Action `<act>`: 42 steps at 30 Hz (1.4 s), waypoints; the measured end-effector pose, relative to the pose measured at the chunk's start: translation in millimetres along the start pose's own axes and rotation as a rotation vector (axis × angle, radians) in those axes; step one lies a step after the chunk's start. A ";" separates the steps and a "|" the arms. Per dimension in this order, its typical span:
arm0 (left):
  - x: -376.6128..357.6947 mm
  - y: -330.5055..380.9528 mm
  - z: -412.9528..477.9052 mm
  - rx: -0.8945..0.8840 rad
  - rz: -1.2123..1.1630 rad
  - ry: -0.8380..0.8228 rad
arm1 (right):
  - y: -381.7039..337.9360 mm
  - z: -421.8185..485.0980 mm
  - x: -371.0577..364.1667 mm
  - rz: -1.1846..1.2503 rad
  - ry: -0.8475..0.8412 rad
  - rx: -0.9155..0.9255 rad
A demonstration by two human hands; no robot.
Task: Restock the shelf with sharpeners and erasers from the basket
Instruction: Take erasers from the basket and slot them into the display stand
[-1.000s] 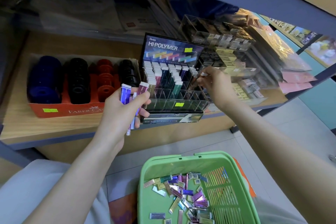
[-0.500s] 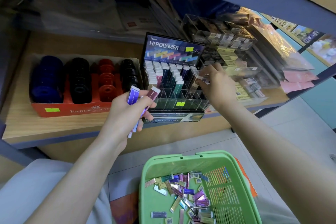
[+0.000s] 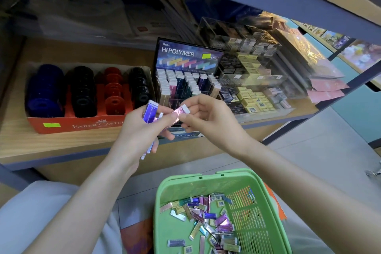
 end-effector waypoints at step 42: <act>14.1 -7.3 -0.2 0.193 -0.435 -0.069 | -14.0 75.2 3.4 -0.916 0.059 0.364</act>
Point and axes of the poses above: each hand's wrist, its own z-axis towards the middle knuckle, its own x-axis out of the back of the hand, y = z × x, the point moved 8 cm from there along z, towards the middle knuckle, and after that the axes turned 11 degrees about x, right-handed, at the moved point
